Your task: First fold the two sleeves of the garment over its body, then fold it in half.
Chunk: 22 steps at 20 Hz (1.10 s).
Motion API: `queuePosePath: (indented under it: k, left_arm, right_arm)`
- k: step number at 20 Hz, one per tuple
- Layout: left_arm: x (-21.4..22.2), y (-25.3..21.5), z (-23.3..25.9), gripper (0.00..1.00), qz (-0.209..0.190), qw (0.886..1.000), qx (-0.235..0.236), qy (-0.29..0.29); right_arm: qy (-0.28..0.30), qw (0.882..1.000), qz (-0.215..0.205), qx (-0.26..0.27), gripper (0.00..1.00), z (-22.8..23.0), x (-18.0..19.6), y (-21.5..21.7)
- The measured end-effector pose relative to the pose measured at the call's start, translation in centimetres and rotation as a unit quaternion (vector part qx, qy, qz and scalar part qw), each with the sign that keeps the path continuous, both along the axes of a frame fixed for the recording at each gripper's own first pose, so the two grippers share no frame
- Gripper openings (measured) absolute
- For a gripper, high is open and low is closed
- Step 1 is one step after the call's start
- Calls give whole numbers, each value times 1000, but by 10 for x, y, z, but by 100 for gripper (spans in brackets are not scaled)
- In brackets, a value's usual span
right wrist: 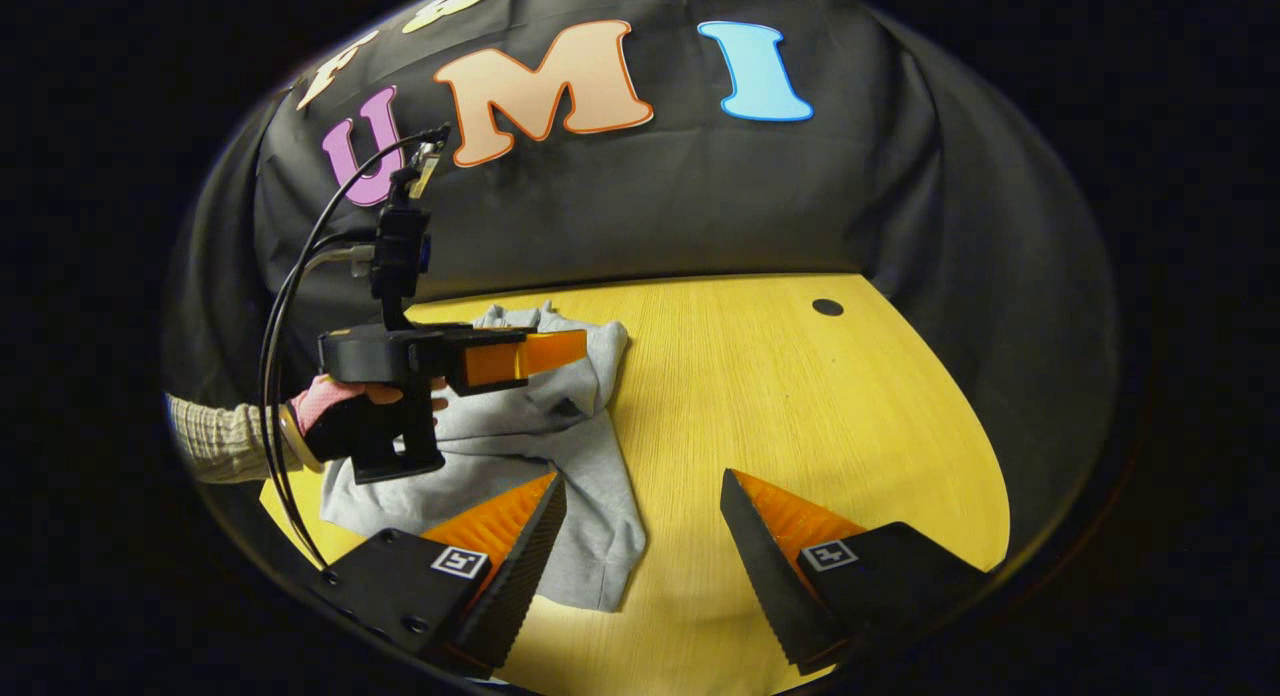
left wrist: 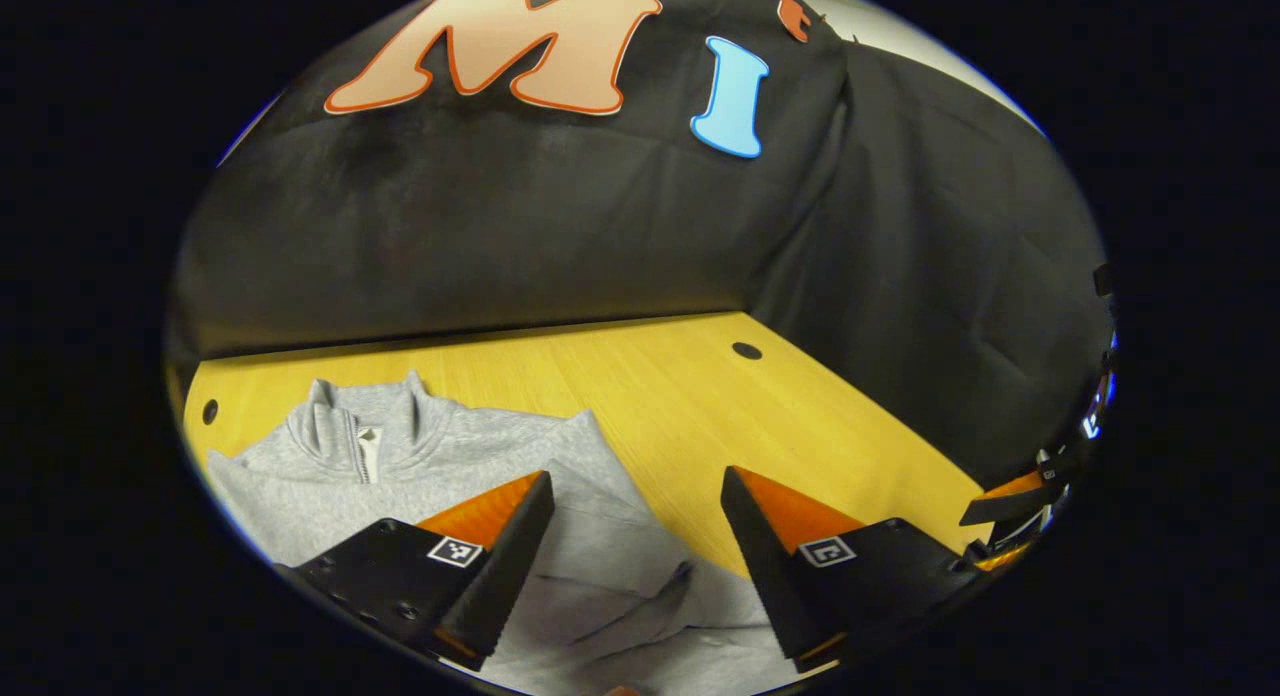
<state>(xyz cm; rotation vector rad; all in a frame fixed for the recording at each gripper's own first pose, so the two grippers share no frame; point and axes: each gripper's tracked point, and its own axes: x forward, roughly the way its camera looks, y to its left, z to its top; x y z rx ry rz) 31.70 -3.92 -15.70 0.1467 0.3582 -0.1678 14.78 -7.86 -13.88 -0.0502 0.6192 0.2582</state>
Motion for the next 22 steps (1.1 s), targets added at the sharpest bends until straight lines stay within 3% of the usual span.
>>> queuePosePath:
  k: [4, 7, 10, 17, 22]
  left_arm:
    - [-32, 19, 22, 96, 11, 1000, -11, -13]
    - [-72, 49, 44, 96, 32, 999, -4, -34]
    - [-123, 86, 50, 95, 61, 997, 19, -41]
    - [-251, 149, 18, 95, 146, 988, 40, -9]
    - [-323, 166, -37, 96, 222, 974, 0, 33]
  right_arm:
    - [5, 1000, 18, -6, 94, -10, -6, 11]
    - [11, 999, 32, -10, 98, -19, -11, 21]
    - [18, 998, 48, -20, 94, -32, -18, 28]
    - [44, 995, 78, -40, 98, -66, -39, 40]
    - [60, 992, 90, -58, 94, -91, -53, 45]
